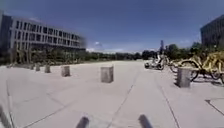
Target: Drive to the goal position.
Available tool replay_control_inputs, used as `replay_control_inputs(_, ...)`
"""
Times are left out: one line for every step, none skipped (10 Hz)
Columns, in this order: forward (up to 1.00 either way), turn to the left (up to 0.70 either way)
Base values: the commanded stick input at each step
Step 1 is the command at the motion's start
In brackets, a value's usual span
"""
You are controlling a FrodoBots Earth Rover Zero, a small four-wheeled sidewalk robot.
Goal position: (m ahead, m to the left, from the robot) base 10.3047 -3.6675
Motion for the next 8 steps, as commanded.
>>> replay_control_inputs(1.0,0.01)
replay_control_inputs(1.0,0.01)
replay_control_inputs(1.0,0.01)
replay_control_inputs(1.0,-0.03)
replay_control_inputs(1.0,-0.24)
replay_control_inputs(1.0,-0.39)
replay_control_inputs(1.0,-0.39)
replay_control_inputs(1.0,-0.39)
